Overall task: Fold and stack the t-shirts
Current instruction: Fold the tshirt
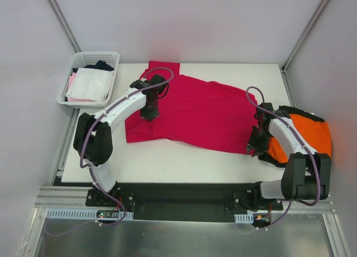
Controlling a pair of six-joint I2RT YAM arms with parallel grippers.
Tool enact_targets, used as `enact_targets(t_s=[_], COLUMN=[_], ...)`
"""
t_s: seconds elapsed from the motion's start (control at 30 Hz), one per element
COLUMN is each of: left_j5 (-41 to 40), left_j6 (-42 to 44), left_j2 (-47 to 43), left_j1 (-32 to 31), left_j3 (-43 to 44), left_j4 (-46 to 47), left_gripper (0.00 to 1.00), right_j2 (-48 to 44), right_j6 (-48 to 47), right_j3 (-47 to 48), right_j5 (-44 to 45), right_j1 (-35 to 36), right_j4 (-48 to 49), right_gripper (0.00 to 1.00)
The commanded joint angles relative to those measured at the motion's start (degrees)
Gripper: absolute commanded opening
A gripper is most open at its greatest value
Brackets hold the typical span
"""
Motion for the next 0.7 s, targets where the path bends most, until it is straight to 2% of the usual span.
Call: enact_targets(t_s=[0.0, 0.17, 0.4, 0.67], left_j5=[3.1, 3.7, 7.9, 14.8], left_j6=[3.8, 6.4, 9.8, 10.8], left_j2=[4.7, 9.2, 17.5, 25.1], left_j1=[2.2, 4.6, 9.6, 13.0], left_j3=[5.5, 10.8, 25.4, 30.3], left_j4=[0.3, 0.7, -0.1, 0.1], left_gripper=[0.04, 0.04, 0.06, 0.12], right_j2=[-0.4, -0.2, 1.1, 2.7], right_j6=[0.5, 0.3, 1.2, 1.9], right_j3=[0.3, 1.0, 1.4, 2.1], right_j5=[-0.3, -0.3, -0.3, -2.9], right_j1=[-0.3, -0.3, -0.3, -0.3], right_j4=[-0.4, -0.6, -0.1, 0.5], right_gripper=[0.29, 0.29, 0.29, 0.29])
